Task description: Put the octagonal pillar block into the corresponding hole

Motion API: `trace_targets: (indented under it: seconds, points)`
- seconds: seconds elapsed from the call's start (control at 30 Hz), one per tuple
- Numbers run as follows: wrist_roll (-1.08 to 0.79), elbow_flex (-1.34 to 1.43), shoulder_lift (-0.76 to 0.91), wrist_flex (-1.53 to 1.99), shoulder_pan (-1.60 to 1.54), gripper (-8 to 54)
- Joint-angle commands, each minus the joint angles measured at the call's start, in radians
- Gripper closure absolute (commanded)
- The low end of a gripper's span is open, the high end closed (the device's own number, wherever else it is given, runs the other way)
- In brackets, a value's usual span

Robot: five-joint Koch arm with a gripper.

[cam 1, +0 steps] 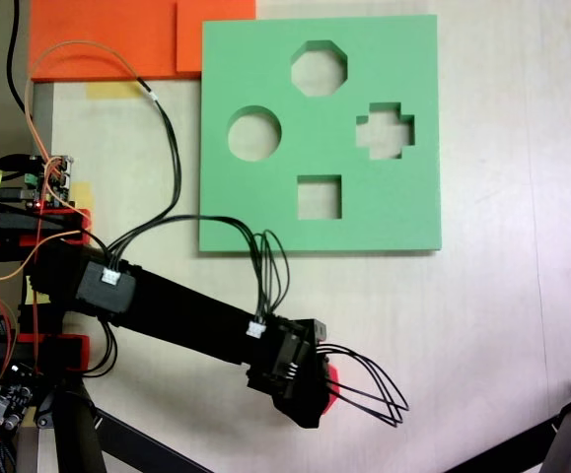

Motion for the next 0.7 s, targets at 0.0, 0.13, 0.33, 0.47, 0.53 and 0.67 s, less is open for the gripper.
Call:
trace_targets:
  seconds: [0.0,0.13,0.33,0.47,0.53,0.67]
  points:
    - [0.006,-0.038,0.003,0.112,0.005,-6.7]
    - [-0.009,0.003,-0.003,0.124,0.015,-6.7]
    - [-0.02,0.031,-0.037,0.112,0.028,-6.8]
    - [-0.023,0.064,-0.055,0.077,0.034,-6.8]
    - [-0.023,0.098,-0.06,0.046,0.037,-6.7]
    - [-0.041,0.147,-0.071,-0.009,0.051,-6.7]
